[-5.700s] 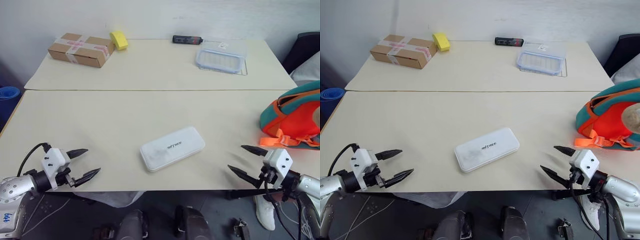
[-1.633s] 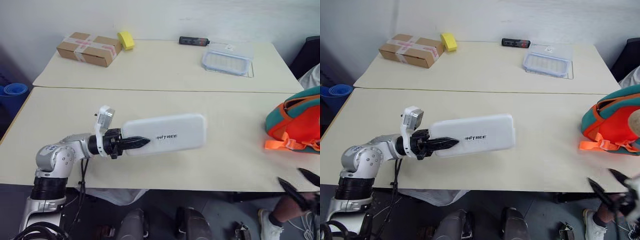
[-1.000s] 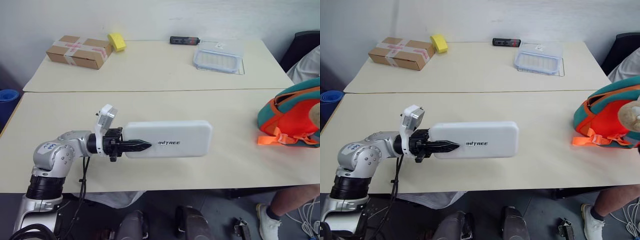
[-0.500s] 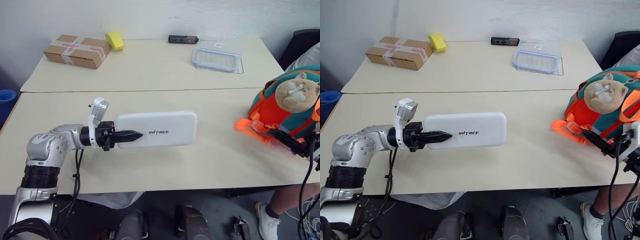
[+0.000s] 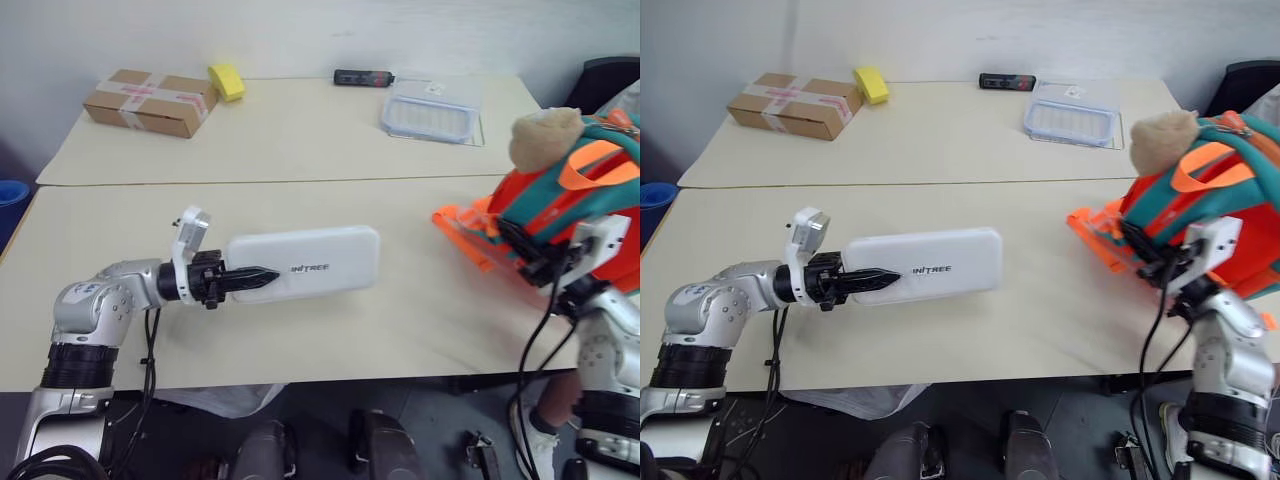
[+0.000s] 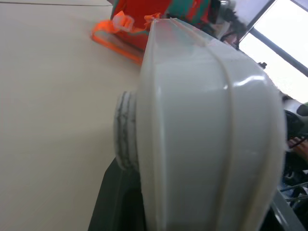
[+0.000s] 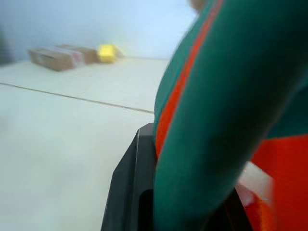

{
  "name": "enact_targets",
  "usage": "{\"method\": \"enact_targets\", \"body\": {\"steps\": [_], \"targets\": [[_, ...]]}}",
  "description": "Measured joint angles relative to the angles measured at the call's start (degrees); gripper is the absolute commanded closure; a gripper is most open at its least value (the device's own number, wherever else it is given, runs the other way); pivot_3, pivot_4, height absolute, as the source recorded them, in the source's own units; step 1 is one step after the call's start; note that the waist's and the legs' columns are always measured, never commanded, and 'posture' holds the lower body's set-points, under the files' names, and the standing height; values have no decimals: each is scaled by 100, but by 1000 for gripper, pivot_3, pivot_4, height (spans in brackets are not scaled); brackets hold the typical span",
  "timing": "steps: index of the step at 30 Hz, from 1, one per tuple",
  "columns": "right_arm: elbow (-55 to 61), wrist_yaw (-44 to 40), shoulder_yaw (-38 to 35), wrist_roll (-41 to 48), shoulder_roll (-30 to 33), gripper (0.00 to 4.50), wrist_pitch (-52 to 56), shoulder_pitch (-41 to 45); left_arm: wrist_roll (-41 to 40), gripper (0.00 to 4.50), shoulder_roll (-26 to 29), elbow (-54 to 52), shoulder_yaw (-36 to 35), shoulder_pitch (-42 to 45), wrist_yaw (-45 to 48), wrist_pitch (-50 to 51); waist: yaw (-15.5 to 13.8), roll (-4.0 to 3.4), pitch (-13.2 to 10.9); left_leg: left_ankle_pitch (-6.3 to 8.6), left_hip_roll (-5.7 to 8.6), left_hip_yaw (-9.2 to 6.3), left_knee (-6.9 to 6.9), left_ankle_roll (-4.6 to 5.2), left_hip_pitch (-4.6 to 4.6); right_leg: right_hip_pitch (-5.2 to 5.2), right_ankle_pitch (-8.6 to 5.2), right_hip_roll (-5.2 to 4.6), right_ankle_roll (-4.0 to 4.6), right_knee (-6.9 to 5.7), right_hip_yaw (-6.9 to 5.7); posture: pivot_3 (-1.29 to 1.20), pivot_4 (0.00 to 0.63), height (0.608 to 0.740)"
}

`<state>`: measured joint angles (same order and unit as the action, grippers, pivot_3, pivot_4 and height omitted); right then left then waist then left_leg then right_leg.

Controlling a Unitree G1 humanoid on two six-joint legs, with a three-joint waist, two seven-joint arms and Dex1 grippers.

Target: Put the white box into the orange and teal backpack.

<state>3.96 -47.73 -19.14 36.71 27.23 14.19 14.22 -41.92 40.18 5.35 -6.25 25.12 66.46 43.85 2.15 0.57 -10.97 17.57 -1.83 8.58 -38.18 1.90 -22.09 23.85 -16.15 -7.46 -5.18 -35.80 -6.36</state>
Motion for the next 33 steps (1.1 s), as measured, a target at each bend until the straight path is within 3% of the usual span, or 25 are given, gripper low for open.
{"method": "enact_targets", "body": {"steps": [3,7,12,14,18,25,33], "targets": [[782,16,530,487,-133,4428,642,-55,80,3286,119,111,-231,-131,3,-139,-3,0,-1,0,-2,-1,0,-3,-9,12,-2,0,4,-8,-1,0,150,740],[1849,-184,1131,1606,94,4428,1798,-61,-313,3286,45,283,-1064,-138,-298,-2,-57,1,-1,4,2,-9,-3,7,-16,12,-2,-10,4,-3,-4,0,150,740],[2820,-219,1127,3479,1051,4428,3070,-345,-555,3286,383,592,-1790,-90,-433,188,-87,10,0,18,9,-20,-3,20,-18,5,-1,-21,3,8,-19,0,150,740],[3039,-329,1074,3810,1404,4428,3340,-673,-666,3286,400,648,-2050,-95,-516,253,-111,17,3,24,9,-22,-2,24,-18,-4,-1,-21,2,22,-25,0,150,740],[3065,-513,906,3861,1860,4428,3492,-1040,-1060,3286,378,552,-2425,-96,-620,487,-173,41,0,30,12,-17,-6,32,-19,-11,6,-21,-10,37,-22,0,150,740],[2900,-758,639,3538,2080,4428,3415,-1189,-1966,3286,205,-694,-2489,-89,-759,991,-248,59,0,28,11,-20,-6,23,-18,-13,6,-19,-11,59,-23,0,150,740],[2744,-1068,688,2979,2080,4428,3201,-1064,-1897,3286,199,-1129,-1525,403,-504,933,-252,59,1,23,12,-15,-5,19,-13,-14,9,-6,-12,54,-20,0,150,740]]}}
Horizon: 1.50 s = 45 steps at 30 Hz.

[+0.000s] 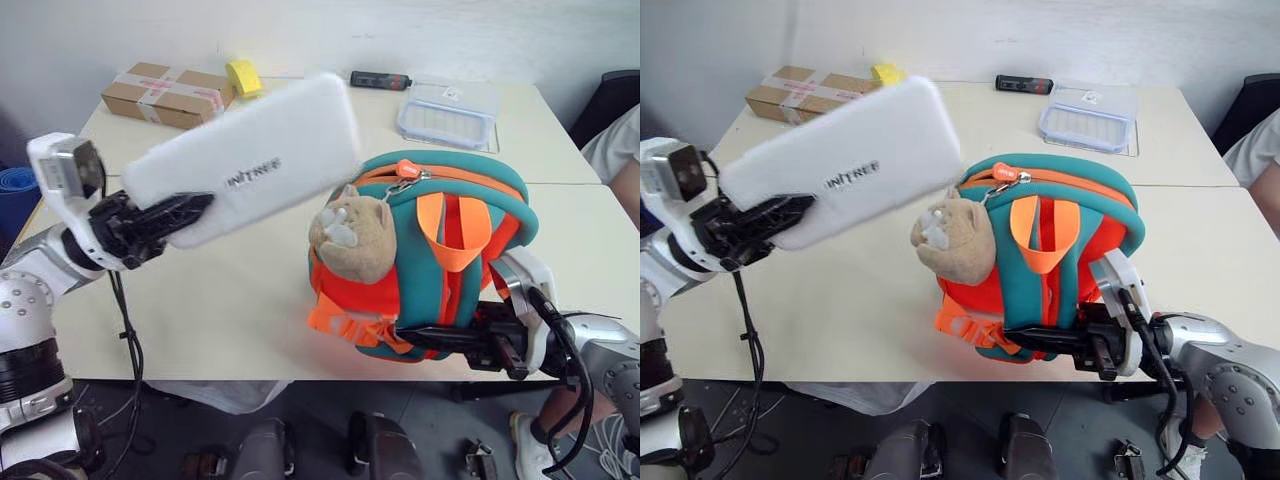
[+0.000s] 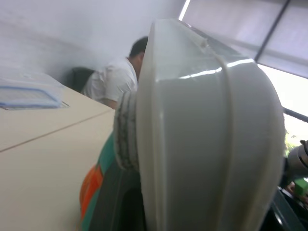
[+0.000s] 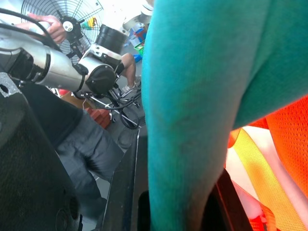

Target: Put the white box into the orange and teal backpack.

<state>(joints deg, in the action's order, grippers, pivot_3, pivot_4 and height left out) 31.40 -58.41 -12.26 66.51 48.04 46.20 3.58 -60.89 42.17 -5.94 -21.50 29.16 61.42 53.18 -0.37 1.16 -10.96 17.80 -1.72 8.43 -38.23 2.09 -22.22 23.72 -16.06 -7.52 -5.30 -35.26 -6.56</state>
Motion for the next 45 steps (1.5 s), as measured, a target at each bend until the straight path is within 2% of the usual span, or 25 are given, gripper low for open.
{"method": "enact_targets", "body": {"steps": [8,13,17,19,23,26,28,33,35,41,45], "targets": [[-9,33,-29,-132,-95,4428,-123,-277,1744,3286,-56,632,1692,946,722,-1356,-117,1,1,-2,8,2,-4,7,-2,-2,1,7,-1,5,-7,0,150,740],[-4,11,-159,-230,-94,4428,-141,-521,2978,3286,-242,1069,2632,1617,791,-2293,-138,4,2,0,11,-2,-11,17,-8,-6,3,9,-4,11,-15,0,150,740],[-3,14,-181,-266,-94,4428,-194,-533,3553,3286,-908,1296,3246,2251,830,-2681,-135,4,3,11,14,0,-39,41,-15,-13,10,1,-17,15,-12,0,150,740],[-20,-13,-164,-402,-96,4428,-258,-547,3708,3286,-1528,1765,3460,2620,788,-2697,-141,4,2,17,10,-11,-75,50,-42,-6,11,6,-20,12,-23,0,150,740],[-28,-59,-78,-706,-142,4428,-441,-531,4459,3286,-2439,2428,4059,3064,678,-3545,-136,3,3,27,20,-8,-90,70,-63,2,20,4,-35,20,-46,0,150,740],[-41,-79,55,-926,-199,4428,-577,-540,4550,3286,-2917,2847,4030,3119,537,-3654,-100,3,3,30,17,-6,-92,75,-70,5,22,3,-40,19,-70,0,150,740],[-78,-76,74,-1057,-289,4428,-680,-496,4564,2560,-3025,2982,4006,3159,564,-3696,-103,3,3,30,16,-10,-96,75,-73,6,22,3,-40,22,-80,0,150,740],[-143,26,81,-1365,-572,4428,-993,-549,4540,1084,-2923,3121,3758,3199,631,-3517,-100,3,3,26,15,-15,-99,75,-73,5,22,-1,-39,21,-84,0,150,740],[-144,60,79,-1439,-647,4428,-1098,-622,4441,630,-2742,3128,3622,3194,841,-3492,-81,3,2,25,11,-15,-99,72,-73,7,22,-1,-39,19,-83,0,150,740],[-150,216,44,-1583,-849,4428,-1355,-817,3987,625,-1447,3120,3055,3116,2385,-3617,-20,-1,3,18,6,-17,-98,55,-73,12,18,9,-33,-15,-90,0,150,740],[-152,247,-69,-1574,-888,4428,-1382,-859,3688,625,-1073,2660,2830,2929,2459,-3350,-94,-1,2,16,19,-23,-101,68,-77,9,19,-2,-34,-18,-89,0,150,740]]}}
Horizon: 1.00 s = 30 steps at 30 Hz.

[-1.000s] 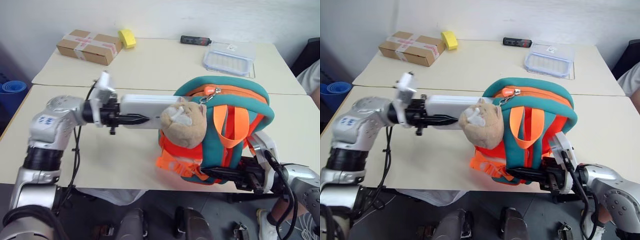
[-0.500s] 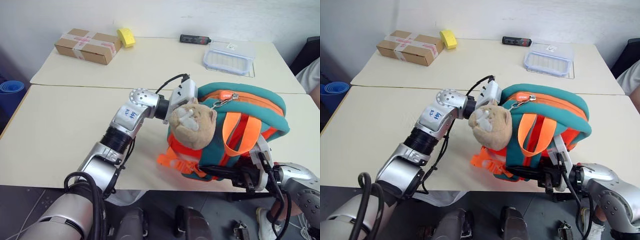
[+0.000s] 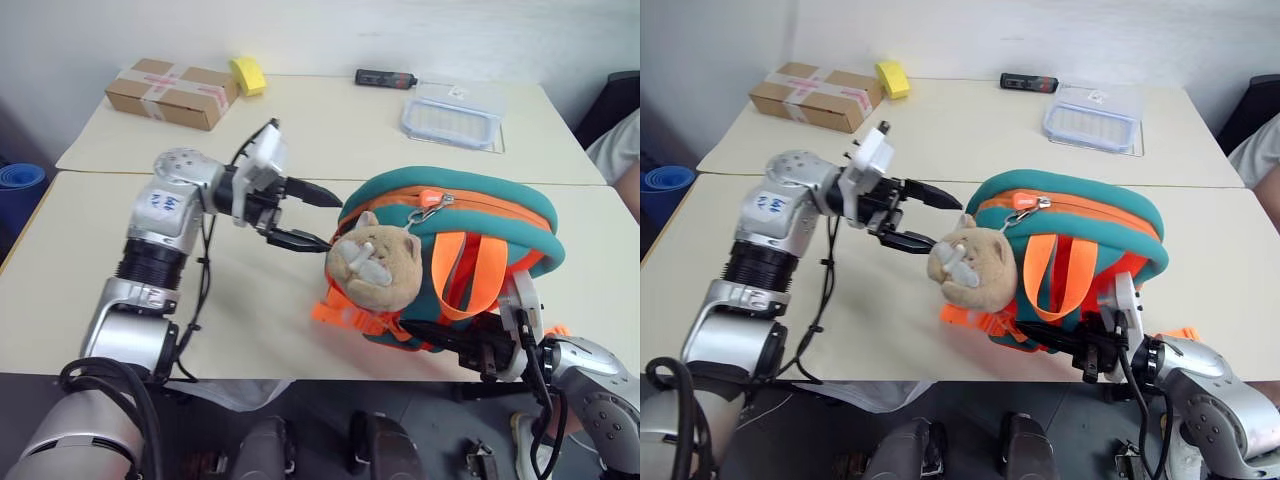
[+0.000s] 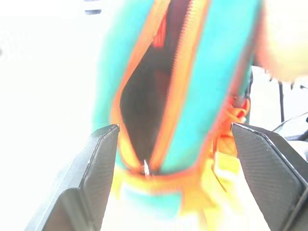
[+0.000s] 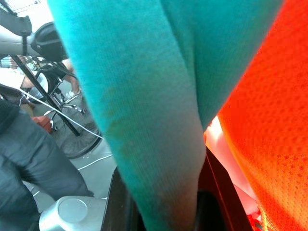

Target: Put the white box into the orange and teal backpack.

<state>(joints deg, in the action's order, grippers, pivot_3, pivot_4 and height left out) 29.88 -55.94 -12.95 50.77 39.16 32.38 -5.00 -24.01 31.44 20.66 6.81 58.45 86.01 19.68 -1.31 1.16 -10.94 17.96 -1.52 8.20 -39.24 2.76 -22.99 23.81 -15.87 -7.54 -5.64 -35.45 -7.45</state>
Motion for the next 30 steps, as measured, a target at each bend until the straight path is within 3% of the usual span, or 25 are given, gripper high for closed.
{"method": "enact_targets", "body": {"steps": [8,16,19,30], "targets": [[-14,-5,-25,37,85,4428,65,127,-659,625,-451,-1773,-130,-651,-409,578,7,0,0,-1,5,-15,-9,6,-4,-12,3,-1,-5,2,6,0,150,740],[-107,-6,-76,82,116,4428,152,183,-1079,625,-772,-2463,-129,-1017,-931,1087,-11,0,0,-8,0,-17,-9,-3,-1,-13,2,3,-3,-3,4,0,150,740],[-108,33,-75,82,108,4428,153,208,-1201,1176,-827,-2516,-135,-1091,-1049,1176,-12,0,0,-9,2,-17,-9,-2,-2,-13,2,2,-3,-3,4,0,150,740],[-153,208,98,-31,-198,4428,39,238,-1397,4354,-562,-2208,-410,-808,-1073,1278,-3,-1,0,-10,0,-16,-9,-4,1,-12,2,6,-3,-5,-7,0,150,740]]}}
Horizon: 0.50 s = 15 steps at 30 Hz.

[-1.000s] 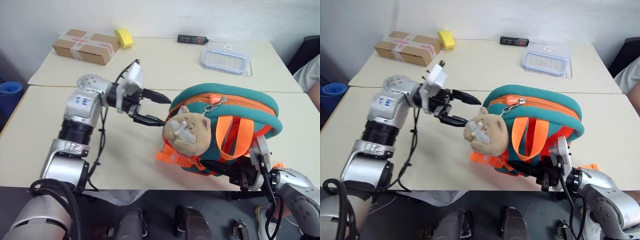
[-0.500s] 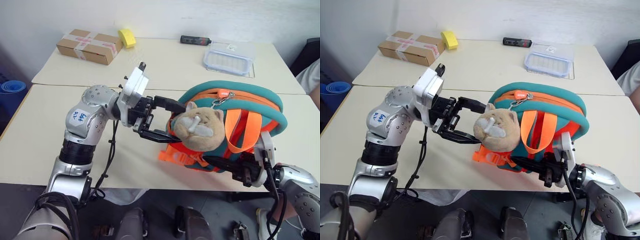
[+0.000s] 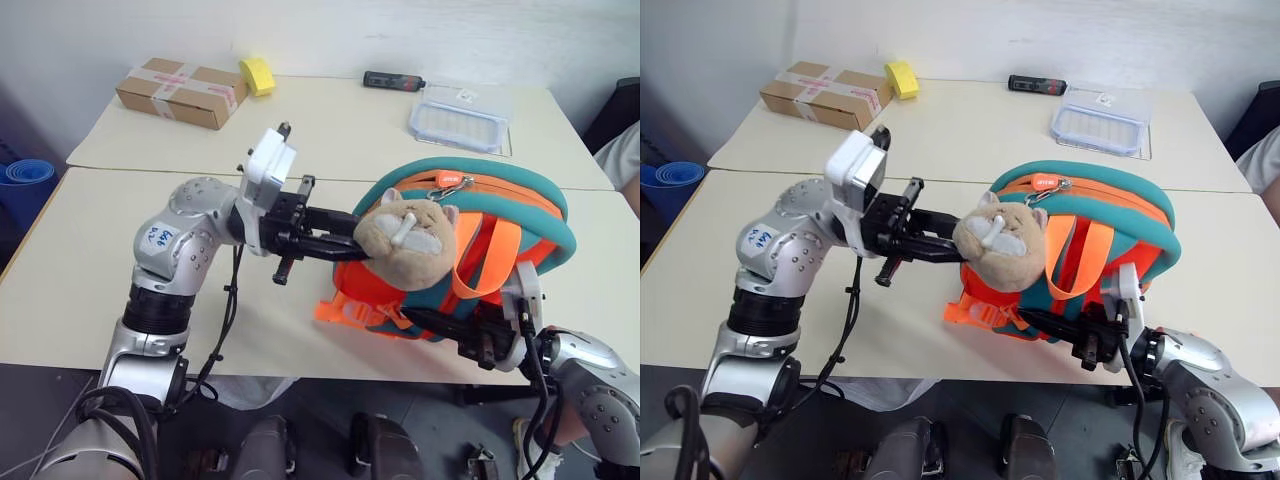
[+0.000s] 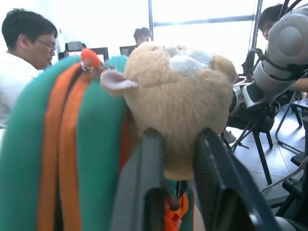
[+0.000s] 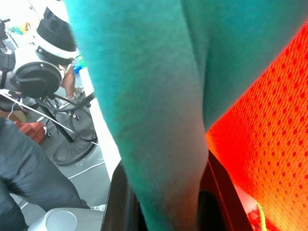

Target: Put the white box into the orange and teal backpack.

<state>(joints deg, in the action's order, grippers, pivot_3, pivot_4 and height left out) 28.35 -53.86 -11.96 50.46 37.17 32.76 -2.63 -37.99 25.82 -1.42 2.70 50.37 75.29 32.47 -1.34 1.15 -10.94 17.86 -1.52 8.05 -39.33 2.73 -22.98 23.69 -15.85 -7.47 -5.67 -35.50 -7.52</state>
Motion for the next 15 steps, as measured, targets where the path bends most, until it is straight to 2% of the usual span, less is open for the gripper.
{"method": "enact_targets", "body": {"steps": [1,3,10,15], "targets": [[-11,7,14,-19,-11,4428,-21,-4,-1,4495,96,101,-63,50,9,6,6,0,0,0,0,0,0,-1,0,0,0,1,0,0,-1,0,150,740],[-51,12,26,-34,-19,4428,-30,-5,20,4500,280,360,-139,130,102,-31,18,-1,1,0,-1,2,0,-1,2,1,0,1,1,-2,0,0,150,740],[-66,20,26,-58,-73,4428,-137,-140,771,4500,812,2209,-309,757,154,-1077,5,-1,1,0,0,2,1,-2,2,1,-1,2,1,-2,-4,0,150,740],[-65,81,9,-67,-78,4428,-152,-207,1245,4500,864,2695,-274,662,146,-1615,8,-1,1,0,1,5,1,0,2,2,0,0,0,-2,-2,0,150,740]]}}
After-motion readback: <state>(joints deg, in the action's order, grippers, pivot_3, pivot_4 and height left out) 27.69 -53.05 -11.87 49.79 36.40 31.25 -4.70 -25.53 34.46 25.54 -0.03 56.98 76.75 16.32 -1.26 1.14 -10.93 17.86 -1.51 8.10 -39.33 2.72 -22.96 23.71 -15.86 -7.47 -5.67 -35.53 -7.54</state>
